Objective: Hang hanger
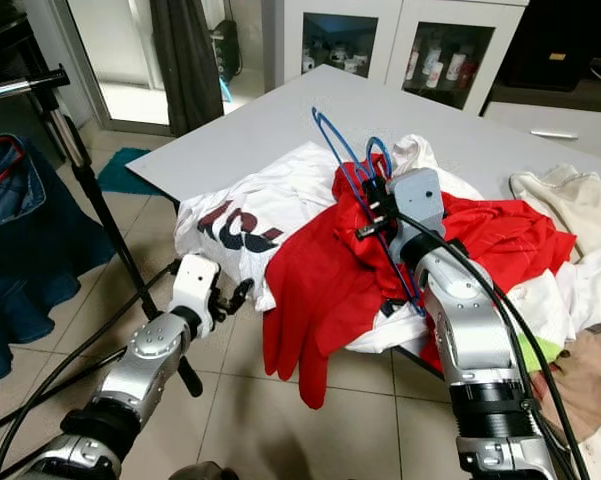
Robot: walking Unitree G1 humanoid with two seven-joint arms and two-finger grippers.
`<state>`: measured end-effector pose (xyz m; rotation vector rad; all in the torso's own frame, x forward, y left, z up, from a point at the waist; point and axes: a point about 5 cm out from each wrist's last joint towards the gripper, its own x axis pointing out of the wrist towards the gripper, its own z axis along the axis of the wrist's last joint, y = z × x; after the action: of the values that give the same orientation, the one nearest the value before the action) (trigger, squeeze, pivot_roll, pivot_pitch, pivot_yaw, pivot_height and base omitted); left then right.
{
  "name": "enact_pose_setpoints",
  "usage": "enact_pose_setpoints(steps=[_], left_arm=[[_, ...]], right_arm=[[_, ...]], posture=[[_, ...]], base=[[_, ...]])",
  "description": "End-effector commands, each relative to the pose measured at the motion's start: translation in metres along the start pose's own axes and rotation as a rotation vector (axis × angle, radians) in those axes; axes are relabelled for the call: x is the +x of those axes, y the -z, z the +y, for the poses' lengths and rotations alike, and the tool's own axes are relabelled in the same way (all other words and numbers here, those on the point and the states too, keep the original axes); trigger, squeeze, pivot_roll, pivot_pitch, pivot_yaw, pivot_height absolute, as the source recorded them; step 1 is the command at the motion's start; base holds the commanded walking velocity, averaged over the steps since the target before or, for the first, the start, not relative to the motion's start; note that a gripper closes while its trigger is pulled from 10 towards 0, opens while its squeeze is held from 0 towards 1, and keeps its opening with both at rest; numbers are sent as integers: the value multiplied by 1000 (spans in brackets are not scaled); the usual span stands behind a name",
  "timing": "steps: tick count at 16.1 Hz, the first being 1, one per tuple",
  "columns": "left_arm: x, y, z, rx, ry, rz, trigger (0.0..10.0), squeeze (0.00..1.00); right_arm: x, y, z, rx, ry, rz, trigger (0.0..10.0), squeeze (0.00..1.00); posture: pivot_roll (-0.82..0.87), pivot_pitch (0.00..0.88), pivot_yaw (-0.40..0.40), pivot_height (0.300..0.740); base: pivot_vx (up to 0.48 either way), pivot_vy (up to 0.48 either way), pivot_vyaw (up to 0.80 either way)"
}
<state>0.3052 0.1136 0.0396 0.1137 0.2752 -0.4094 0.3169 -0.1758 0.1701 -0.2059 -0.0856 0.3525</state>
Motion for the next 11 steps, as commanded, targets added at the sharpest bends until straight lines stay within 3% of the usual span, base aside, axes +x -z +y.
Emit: enact_pose_setpoints(steps=[1,11], left_arm=[[3,-3,-3,12,26,-4,10000,0],[13,7,-3,-19,42,89,10000,0]], right_arm=[[-3,-1,-2,-13,2,5,10000,0],[-4,-2,-1,-14,3,3,10000,0]], posture=[[55,7,-1,740],[42,4,3,740]], base=[[0,0,0],[0,0,0]])
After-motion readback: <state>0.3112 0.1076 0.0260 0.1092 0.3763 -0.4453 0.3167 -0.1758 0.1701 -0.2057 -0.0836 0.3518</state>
